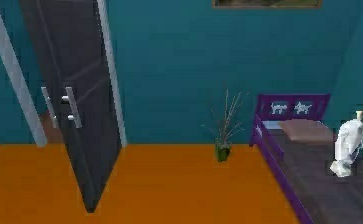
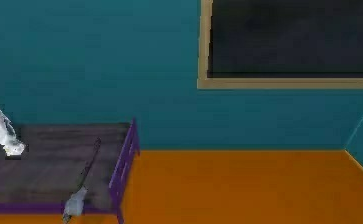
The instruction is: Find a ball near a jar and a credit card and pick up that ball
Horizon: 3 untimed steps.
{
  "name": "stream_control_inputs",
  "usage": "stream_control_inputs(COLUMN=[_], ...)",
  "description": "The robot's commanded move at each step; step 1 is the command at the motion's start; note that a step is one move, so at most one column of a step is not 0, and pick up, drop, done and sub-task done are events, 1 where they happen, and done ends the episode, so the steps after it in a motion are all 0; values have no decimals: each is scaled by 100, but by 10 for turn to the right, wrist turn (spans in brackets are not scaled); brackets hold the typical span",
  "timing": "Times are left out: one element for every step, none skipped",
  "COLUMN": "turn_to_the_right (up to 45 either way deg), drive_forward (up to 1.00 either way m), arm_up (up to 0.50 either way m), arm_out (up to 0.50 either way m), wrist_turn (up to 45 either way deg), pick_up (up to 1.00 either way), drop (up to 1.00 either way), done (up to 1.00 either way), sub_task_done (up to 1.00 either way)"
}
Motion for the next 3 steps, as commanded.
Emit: stream_control_inputs(turn_to_the_right=[-450, -150, 0], drive_forward=[0, 0, 100], arm_up=[0, 0, 0], arm_out=[0, 0, 0], wrist_turn=[0, 0, 0], pick_up=[0, 0, 0], drop=[0, 0, 0], done=[0, 0, 0], sub_task_done=[0, 0, 0])
